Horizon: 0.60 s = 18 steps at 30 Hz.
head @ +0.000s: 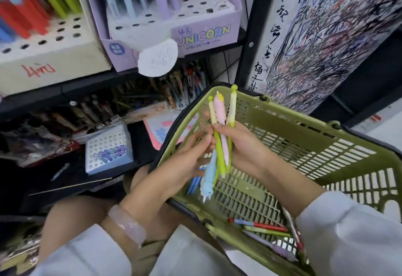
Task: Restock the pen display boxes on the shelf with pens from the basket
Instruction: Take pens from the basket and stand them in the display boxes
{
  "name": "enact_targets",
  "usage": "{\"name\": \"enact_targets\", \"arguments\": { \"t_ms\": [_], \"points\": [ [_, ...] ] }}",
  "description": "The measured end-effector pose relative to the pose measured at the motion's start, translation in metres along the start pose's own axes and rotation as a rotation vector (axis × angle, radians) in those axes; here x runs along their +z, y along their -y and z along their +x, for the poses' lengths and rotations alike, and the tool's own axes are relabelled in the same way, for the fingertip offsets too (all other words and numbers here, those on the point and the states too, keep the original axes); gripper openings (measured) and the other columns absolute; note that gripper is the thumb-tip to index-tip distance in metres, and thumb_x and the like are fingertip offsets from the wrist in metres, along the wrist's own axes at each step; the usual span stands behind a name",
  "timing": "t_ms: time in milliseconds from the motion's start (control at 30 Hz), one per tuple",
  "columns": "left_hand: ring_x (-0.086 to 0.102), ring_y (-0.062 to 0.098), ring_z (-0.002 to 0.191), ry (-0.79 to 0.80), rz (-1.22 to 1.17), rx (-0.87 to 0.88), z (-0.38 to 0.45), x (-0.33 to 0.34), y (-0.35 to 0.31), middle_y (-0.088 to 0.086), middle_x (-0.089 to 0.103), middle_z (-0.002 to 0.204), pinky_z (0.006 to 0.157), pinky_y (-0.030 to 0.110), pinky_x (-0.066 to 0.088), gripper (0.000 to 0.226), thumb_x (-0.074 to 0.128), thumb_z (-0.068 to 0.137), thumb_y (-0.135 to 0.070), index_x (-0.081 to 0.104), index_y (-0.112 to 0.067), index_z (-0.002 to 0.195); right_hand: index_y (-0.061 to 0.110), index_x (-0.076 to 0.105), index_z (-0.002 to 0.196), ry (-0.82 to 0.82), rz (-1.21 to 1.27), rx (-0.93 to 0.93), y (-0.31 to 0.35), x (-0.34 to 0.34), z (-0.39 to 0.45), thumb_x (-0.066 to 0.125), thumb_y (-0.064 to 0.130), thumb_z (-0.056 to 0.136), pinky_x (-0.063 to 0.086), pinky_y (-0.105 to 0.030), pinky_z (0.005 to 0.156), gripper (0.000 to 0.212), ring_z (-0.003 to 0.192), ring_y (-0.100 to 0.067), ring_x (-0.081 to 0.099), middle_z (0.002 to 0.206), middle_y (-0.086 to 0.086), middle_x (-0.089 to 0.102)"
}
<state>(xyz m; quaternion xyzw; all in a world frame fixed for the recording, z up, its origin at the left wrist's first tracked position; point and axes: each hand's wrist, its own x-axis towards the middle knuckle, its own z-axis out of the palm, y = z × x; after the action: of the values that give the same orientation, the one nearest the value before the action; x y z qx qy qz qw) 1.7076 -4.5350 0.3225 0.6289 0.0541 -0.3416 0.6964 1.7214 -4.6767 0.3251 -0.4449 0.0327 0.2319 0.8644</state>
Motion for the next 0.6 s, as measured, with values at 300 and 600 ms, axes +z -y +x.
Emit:
{"name": "enact_targets", "arguments": {
  "t_ms": [300, 600],
  "points": [
    [0.054, 0.013, 0.049, 0.101, 0.011, 0.232, -0.039, -0.016, -0.016, -0.001, 0.065, 0.065, 0.050, 0.021, 0.047, 0.042, 0.050, 0.076, -0.053, 0.057, -0.021, 0.102, 0.013, 0.055, 0.108, 0.002, -0.672, -0.192, 0.016, 0.060, 0.002, 0.046, 0.023, 0.098, 0.041, -0.020, 0.034, 0.016, 0.048, -0.011, 0.055, 0.060, 0.010, 0.059],
    [0.042, 0.009, 0.046, -0.047, 0.139, 0.461, -0.060, -0.037, -0.026, -0.005, 0.051, 0.057, 0.051, 0.019, 0.039, 0.028, 0.046, 0.083, -0.052, 0.058, -0.028, 0.077, 0.027, 0.049, 0.120, 0.037, -0.685, -0.309, 0.023, 0.093, 0.005, 0.046, 0.036, 0.092, 0.051, -0.018, 0.068, 0.029, 0.077, -0.003, 0.062, 0.094, 0.008, 0.064]
  ]
}}
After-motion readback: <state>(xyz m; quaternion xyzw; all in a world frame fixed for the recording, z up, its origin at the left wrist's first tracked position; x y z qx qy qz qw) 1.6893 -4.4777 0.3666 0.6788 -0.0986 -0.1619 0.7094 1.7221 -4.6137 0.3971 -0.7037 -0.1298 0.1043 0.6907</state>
